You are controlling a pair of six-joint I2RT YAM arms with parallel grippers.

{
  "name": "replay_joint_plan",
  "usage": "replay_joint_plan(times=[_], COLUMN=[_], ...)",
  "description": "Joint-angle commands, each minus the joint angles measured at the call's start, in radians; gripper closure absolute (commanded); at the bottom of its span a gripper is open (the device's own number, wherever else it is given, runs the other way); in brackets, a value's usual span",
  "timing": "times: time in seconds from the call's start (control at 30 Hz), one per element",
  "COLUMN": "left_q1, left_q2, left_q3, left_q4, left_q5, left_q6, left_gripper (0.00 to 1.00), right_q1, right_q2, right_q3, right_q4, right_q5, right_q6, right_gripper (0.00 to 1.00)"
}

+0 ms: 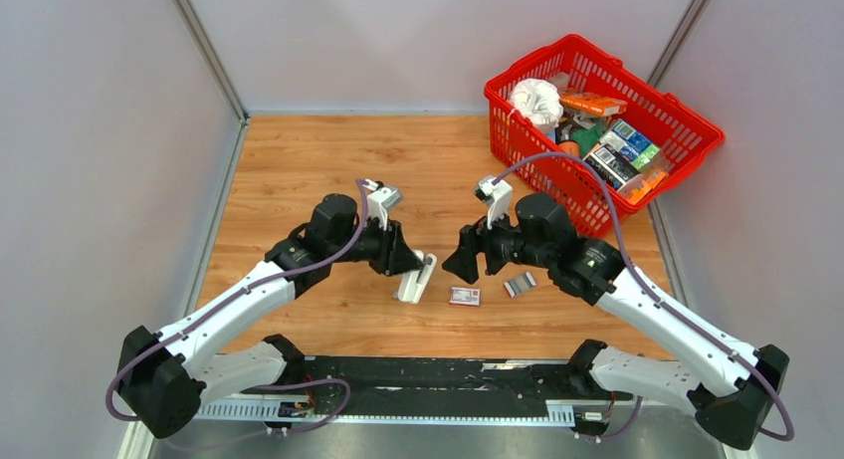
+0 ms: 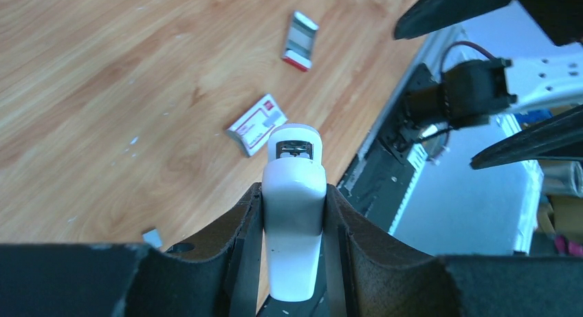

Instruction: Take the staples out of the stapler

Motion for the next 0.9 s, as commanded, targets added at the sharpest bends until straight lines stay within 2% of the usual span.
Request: replay_joint_plan(times=[0.0, 0.23, 0.53, 0.7, 0.87], left_q1=[-0.003, -0.003, -0.012, -0.028, -0.034], left_q2=[-0.025, -0.041, -0.035, -0.045, -0.054], left_q3=[0.028, 0.0, -0.011, -0.012, -0.023], left_q4=[0.14, 0.189, 0.255, 0.283, 0.318], left_q5=[0.183, 0.326, 0.482, 0.519, 0.535], left_q6=[0.055, 0.09, 0.084, 0.08, 0.063], left_gripper=[1.0, 1.0, 1.0, 1.0, 1.0], right_q1=[0.003, 0.003, 0.004, 0.004, 0.012], right_q2=[-0.011, 0.044, 0.089, 0.099, 0.099], right_q3=[0.033, 0.06, 0.114, 0.114, 0.092], right_q4=[0.059, 0.094, 0.105, 0.102, 0.108], right_q5=[-0.165, -0.291, -0.367, -0.404, -0.432], right_q6=[-0.041, -0.061, -0.11, -0.122, -0.118], right_gripper=[0.21, 0.26, 0.33, 0.37, 0.47])
